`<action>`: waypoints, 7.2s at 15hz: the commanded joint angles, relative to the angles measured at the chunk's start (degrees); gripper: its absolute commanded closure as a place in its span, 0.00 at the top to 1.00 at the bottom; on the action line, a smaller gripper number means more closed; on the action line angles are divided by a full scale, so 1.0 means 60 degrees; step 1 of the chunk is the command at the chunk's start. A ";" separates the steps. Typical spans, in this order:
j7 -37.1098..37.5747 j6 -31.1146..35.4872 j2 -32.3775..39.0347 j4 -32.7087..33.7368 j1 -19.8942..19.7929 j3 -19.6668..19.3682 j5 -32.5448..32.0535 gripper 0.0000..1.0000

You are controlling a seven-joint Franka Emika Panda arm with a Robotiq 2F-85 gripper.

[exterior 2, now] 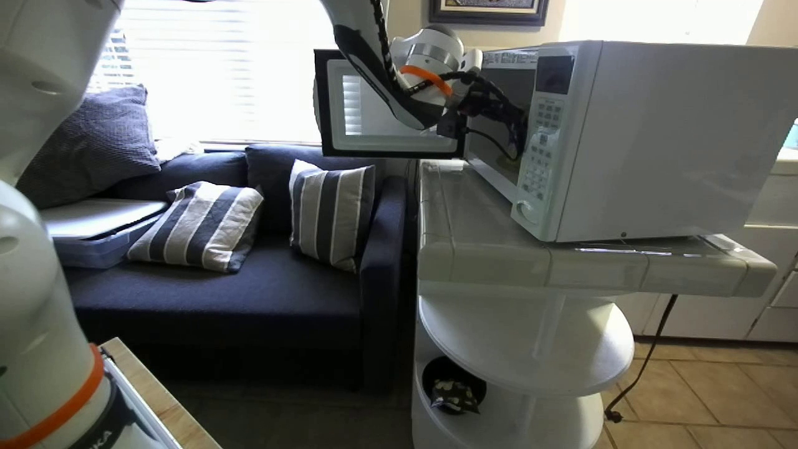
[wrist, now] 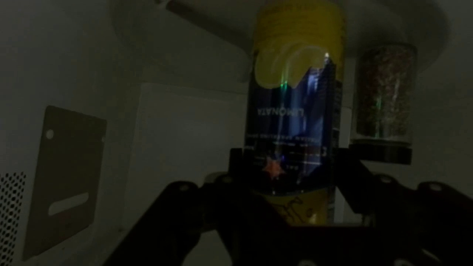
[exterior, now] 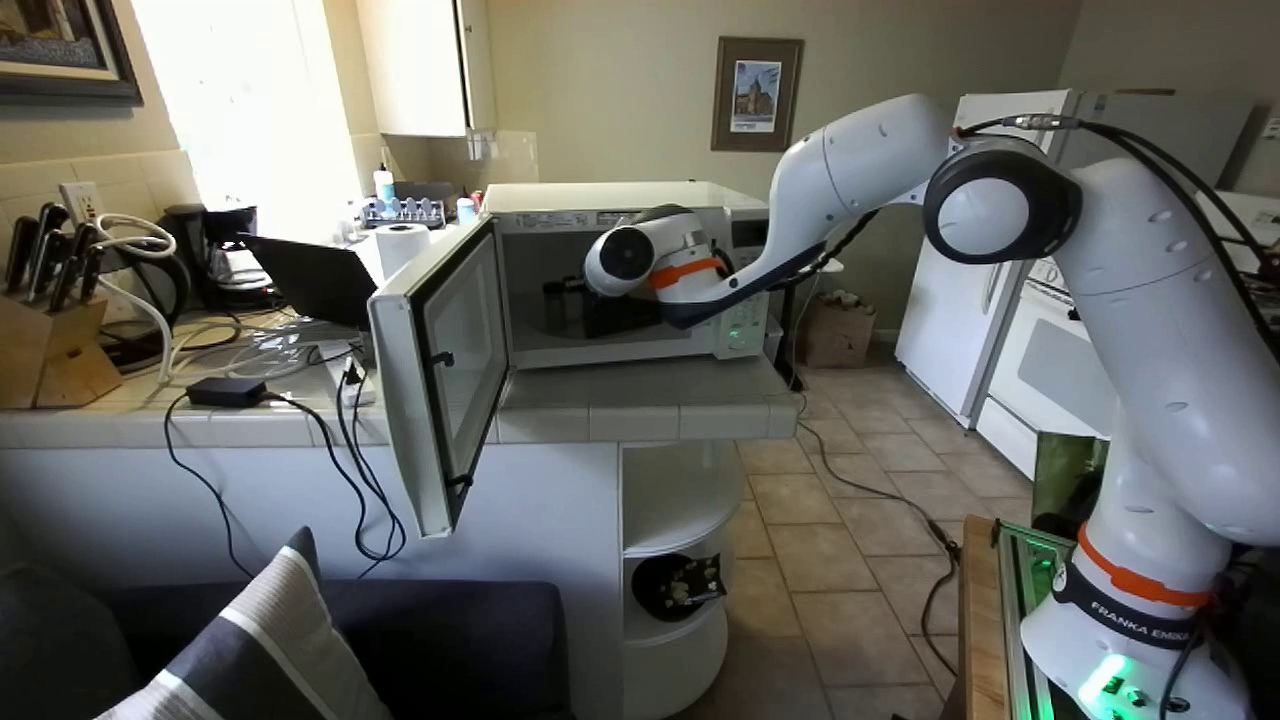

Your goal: Take the can out of the microwave and place it on the shelf

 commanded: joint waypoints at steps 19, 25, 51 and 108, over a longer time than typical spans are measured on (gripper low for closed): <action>0.0364 -0.3703 -0.1175 -0.1095 0.0800 0.1504 0.2120 0.38; -0.0272 -0.3593 -0.1508 -0.1436 0.0656 0.1739 0.3675 0.38; -0.0748 -0.3098 -0.0996 -0.1558 0.0871 0.1208 0.3352 1.00; 0.2605 -0.6086 -0.0499 -0.2670 0.2087 0.2742 0.3453 0.63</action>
